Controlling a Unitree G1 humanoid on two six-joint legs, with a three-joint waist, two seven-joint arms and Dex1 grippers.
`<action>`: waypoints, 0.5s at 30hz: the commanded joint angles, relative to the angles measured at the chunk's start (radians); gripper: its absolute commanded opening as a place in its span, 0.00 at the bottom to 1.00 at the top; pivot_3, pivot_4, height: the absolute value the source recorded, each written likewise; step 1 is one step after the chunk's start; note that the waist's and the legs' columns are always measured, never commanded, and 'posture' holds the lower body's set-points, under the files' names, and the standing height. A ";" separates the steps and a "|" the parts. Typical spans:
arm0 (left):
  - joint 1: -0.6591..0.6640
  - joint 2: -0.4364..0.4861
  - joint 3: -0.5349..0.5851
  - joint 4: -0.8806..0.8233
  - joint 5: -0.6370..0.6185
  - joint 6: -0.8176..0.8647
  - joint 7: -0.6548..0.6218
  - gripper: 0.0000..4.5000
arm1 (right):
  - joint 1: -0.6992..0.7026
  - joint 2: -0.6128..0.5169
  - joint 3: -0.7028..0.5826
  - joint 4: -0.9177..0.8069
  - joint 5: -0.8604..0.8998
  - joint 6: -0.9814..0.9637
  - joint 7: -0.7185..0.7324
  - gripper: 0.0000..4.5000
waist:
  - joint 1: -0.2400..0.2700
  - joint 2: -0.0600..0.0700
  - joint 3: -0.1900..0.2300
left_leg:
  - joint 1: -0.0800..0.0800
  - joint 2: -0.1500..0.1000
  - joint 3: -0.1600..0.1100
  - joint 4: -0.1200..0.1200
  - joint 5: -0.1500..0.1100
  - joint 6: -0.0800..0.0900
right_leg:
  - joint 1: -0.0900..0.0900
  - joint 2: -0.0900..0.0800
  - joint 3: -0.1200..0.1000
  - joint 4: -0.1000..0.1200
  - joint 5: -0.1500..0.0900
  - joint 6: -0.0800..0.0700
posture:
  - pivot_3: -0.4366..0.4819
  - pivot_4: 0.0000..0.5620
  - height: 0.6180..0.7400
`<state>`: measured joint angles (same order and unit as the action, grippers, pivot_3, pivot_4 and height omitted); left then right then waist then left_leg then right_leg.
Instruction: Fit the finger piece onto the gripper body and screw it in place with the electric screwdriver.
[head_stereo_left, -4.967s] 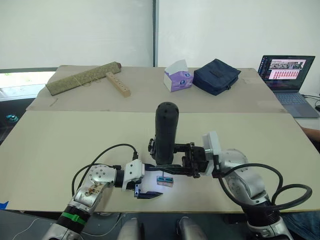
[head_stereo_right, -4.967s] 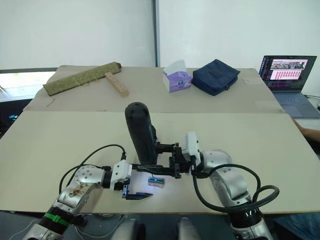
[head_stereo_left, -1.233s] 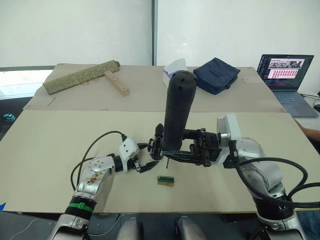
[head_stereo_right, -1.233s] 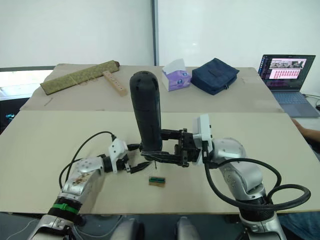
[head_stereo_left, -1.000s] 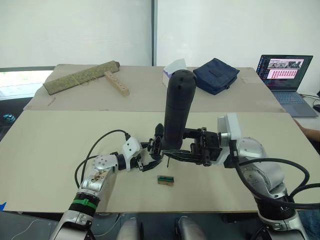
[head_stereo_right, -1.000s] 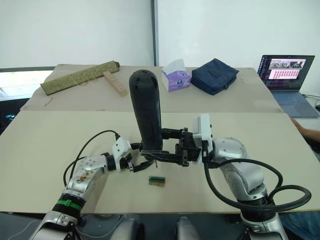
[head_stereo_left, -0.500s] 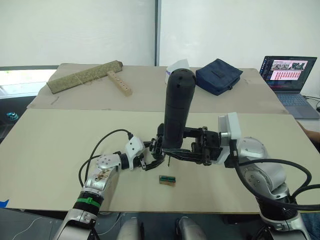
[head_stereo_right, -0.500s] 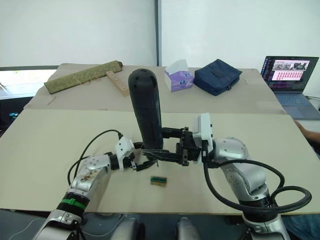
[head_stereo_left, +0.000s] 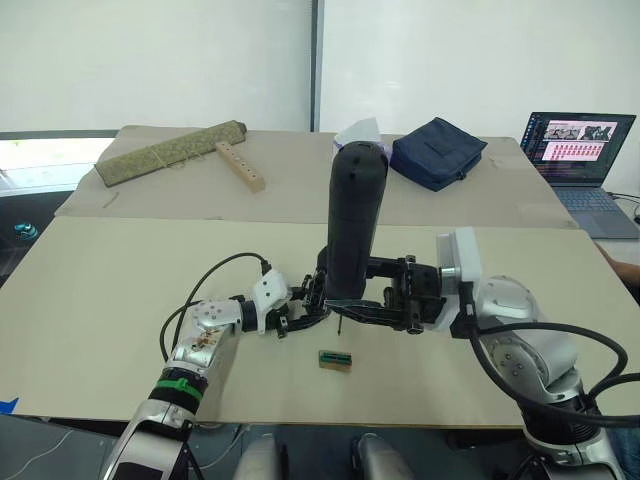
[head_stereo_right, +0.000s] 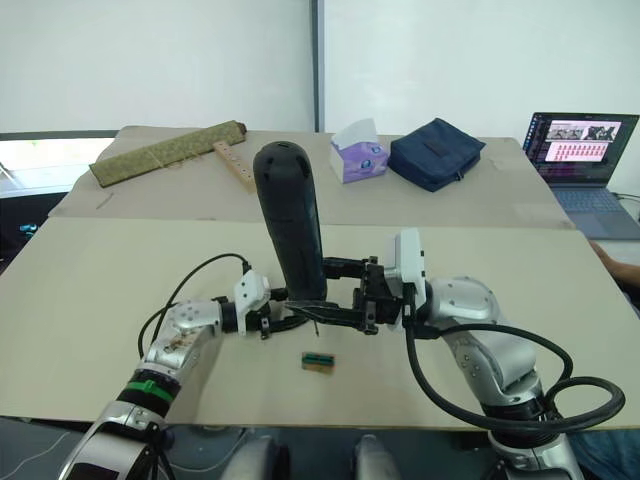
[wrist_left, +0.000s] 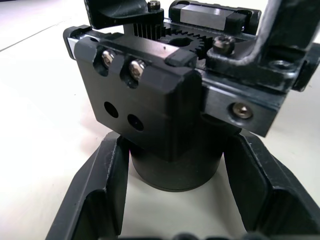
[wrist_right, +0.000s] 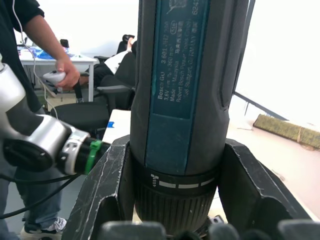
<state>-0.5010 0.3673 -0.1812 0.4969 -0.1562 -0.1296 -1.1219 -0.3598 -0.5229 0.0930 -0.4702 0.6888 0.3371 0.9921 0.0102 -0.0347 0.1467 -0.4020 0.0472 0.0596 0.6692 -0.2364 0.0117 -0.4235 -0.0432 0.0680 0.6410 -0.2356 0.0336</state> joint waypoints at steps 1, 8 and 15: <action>-0.068 0.018 -0.040 0.119 0.018 -0.034 -0.137 0.50 | 0.008 -0.012 -0.046 -0.059 0.039 0.003 -0.003 0.43 | -0.001 0.000 0.000 | 0.000 0.000 0.000 0.000 0.000 0.000 | 0.000 0.000 0.000 0.000 0.000 0.000 | 0.48 0.27 1.00; -0.109 0.003 -0.047 0.223 0.044 -0.103 -0.169 0.50 | 0.015 -0.016 -0.052 -0.063 0.034 0.003 -0.008 0.43 | -0.006 0.000 0.000 | -0.001 0.000 0.000 0.000 0.000 0.000 | 0.000 0.000 0.000 -0.001 0.000 0.000 | 0.48 0.27 1.00; -0.074 0.000 -0.021 0.193 0.030 -0.066 -0.128 0.83 | 0.017 -0.020 -0.055 -0.062 0.036 0.005 -0.004 0.43 | -0.007 0.000 0.000 | -0.001 0.000 -0.001 0.001 0.000 0.000 | 0.000 0.000 0.000 -0.001 0.000 0.000 | 0.48 0.27 1.00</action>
<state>-0.6052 0.3715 -0.1905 0.6882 -0.1411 -0.2142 -1.2555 -0.3352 -0.5385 0.0767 -0.4840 0.6903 0.3473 0.9903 0.0029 -0.0349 0.1465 -0.4034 0.0472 0.0588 0.6702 -0.2365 0.0118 -0.4237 -0.0433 0.0675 0.6405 -0.2356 0.0340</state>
